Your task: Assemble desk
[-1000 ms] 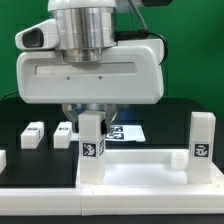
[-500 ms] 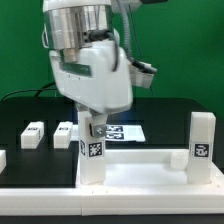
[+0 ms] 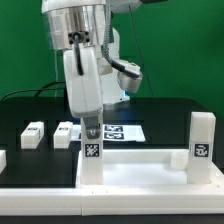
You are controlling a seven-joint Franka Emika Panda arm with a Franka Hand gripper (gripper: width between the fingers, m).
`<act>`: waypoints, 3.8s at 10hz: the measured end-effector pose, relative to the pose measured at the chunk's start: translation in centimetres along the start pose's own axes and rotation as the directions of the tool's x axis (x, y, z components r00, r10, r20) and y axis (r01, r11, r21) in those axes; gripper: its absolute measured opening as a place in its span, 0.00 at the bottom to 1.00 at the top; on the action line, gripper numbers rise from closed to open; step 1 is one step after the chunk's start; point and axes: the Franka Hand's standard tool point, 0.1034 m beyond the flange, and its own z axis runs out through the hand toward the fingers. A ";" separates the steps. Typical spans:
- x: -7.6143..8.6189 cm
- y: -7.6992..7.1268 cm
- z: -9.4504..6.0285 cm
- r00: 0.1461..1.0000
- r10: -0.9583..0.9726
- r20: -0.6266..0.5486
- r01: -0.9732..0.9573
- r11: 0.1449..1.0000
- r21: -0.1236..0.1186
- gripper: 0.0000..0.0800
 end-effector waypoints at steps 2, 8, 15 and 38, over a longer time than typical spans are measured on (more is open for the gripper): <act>0.2 0.0 -0.1 0.932 -0.363 -0.014 0.363 0.932 -0.006 0.69; 0.1 0.1 0.0 0.465 -0.885 -0.004 0.885 0.465 -0.026 0.81; 0.8 0.1 -0.1 0.077 -0.997 0.007 0.996 0.076 -0.051 0.55; 0.3 0.0 -0.2 0.830 0.557 -0.027 -0.557 0.831 -0.003 0.38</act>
Offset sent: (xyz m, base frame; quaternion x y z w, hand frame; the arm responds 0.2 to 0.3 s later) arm -0.0030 0.0198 -0.0047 0.0107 -0.0298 -0.4412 0.8968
